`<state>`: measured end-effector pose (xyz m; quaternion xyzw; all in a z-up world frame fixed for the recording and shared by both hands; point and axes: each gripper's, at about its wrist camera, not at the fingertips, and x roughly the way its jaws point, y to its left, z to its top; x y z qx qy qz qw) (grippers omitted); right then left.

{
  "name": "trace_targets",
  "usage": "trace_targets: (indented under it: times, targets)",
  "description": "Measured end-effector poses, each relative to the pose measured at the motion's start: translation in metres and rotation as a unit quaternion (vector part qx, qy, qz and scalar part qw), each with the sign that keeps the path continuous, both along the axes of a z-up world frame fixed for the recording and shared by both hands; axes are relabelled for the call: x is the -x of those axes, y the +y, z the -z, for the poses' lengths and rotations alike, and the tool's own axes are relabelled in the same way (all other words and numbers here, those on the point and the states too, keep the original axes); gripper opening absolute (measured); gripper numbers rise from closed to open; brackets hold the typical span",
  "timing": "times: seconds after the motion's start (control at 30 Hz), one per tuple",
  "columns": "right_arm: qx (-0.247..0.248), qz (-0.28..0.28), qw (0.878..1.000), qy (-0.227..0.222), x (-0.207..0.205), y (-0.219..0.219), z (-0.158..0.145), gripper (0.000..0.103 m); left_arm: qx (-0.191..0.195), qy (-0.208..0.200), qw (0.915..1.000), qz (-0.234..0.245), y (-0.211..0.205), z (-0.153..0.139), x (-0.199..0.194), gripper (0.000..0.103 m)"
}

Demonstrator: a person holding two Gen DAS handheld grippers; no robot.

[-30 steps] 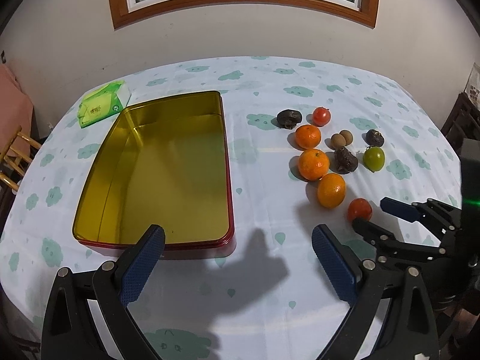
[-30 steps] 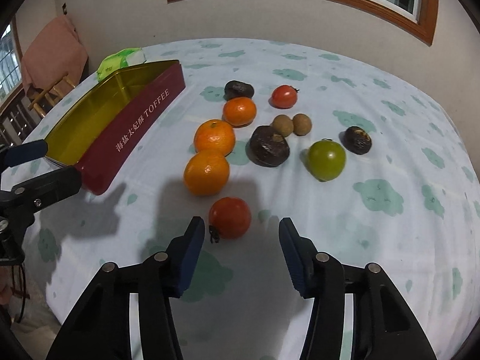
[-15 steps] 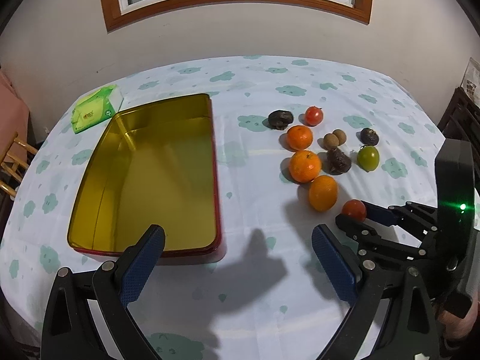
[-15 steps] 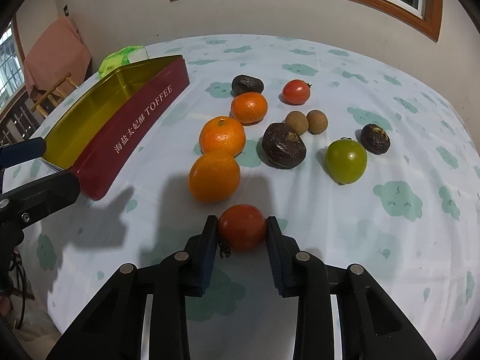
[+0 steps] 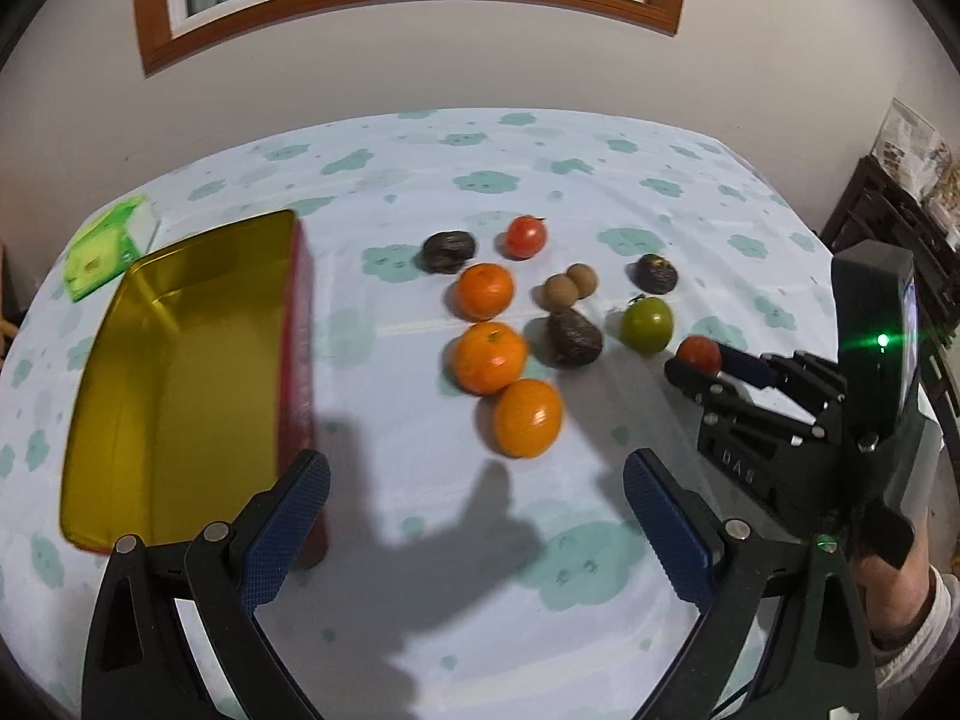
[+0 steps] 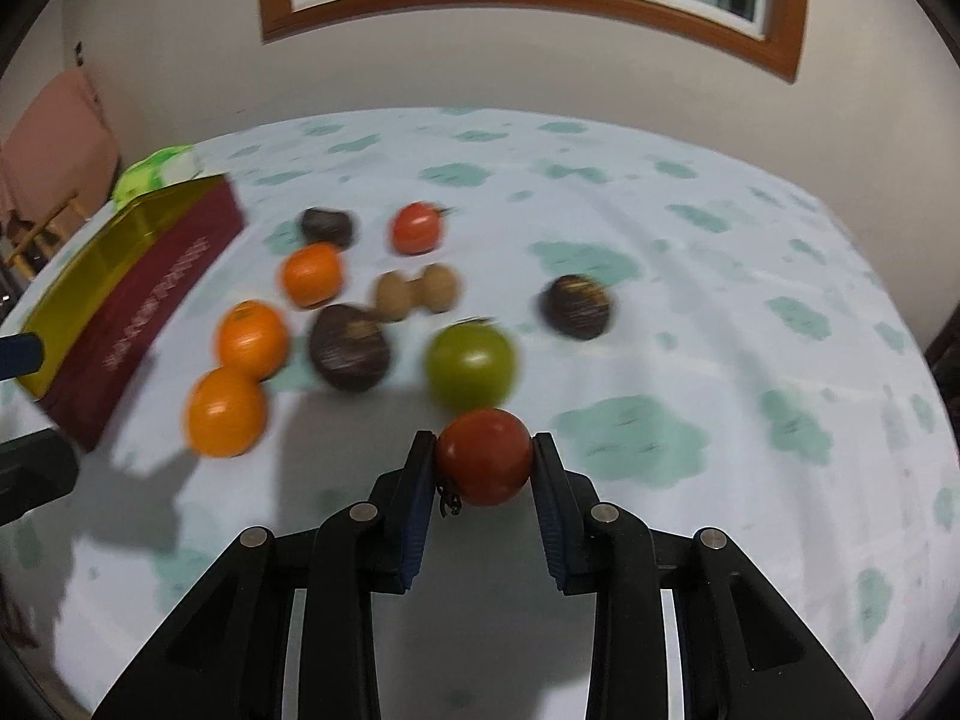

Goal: Organize fruits
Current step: 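Grasp a mandarin orange with the left gripper and lift it while the right holds the tomato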

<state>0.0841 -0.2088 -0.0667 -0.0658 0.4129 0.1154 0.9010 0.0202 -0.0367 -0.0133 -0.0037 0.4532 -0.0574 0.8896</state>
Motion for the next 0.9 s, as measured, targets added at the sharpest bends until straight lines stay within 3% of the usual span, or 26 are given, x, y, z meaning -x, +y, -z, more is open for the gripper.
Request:
trace_targets:
  times: [0.13, 0.27, 0.37, 0.57, 0.9]
  targets:
    - [-0.011, 0.013, 1.0, -0.01, -0.006, -0.019, 0.003, 0.033, 0.023, 0.02, 0.9995, 0.01, -0.006, 0.009, -0.009, 0.089]
    - [-0.035, 0.023, 0.999, 0.006, -0.013, -0.031, 0.008, 0.033, 0.036, 0.046, 0.9983, 0.004, -0.009, 0.024, -0.022, 0.066]
    - [-0.039, 0.023, 0.999, 0.01, -0.013, -0.033, 0.009, 0.033, 0.041, 0.063, 0.9972, -0.005, -0.011, 0.035, -0.031, 0.055]
    - [-0.036, 0.015, 0.999, 0.013, -0.013, -0.03, 0.01, 0.033, 0.032, 0.065, 0.9974, -0.003, -0.016, 0.042, -0.041, 0.052]
    - [-0.044, 0.016, 0.999, 0.018, -0.013, -0.032, 0.011, 0.033, 0.029, 0.074, 0.9968, -0.002, -0.019, 0.053, -0.051, 0.032]
